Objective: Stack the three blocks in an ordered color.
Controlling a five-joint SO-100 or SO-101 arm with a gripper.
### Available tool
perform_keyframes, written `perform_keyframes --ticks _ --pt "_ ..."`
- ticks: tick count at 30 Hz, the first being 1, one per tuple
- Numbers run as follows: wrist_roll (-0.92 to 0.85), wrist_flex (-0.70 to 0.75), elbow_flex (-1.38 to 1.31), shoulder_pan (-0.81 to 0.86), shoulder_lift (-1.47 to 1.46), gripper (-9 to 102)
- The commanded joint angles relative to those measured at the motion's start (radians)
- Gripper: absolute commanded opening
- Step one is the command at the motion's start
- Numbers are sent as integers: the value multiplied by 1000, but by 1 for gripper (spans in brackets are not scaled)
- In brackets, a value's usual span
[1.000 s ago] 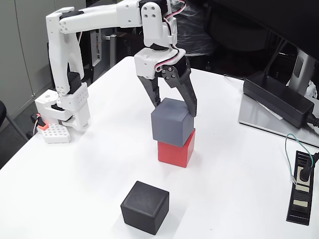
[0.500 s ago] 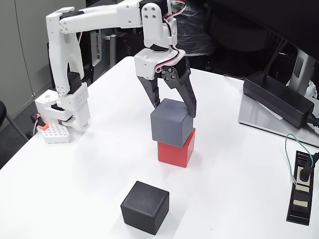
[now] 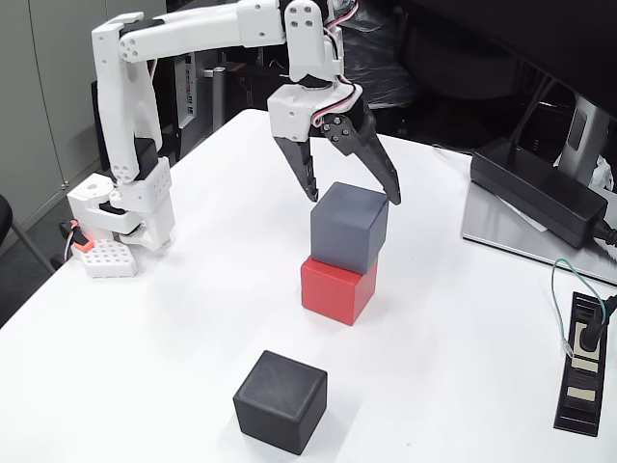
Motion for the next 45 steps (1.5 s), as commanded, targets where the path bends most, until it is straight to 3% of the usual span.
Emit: perform_keyframes --ticks 1,18,30,45 --pt "-9 -5 0 11 38 38" --pt "-9 6 -18 14 69 38" --pt "-41 6 -15 32 480 38" --pt "-485 6 34 669 494 38"
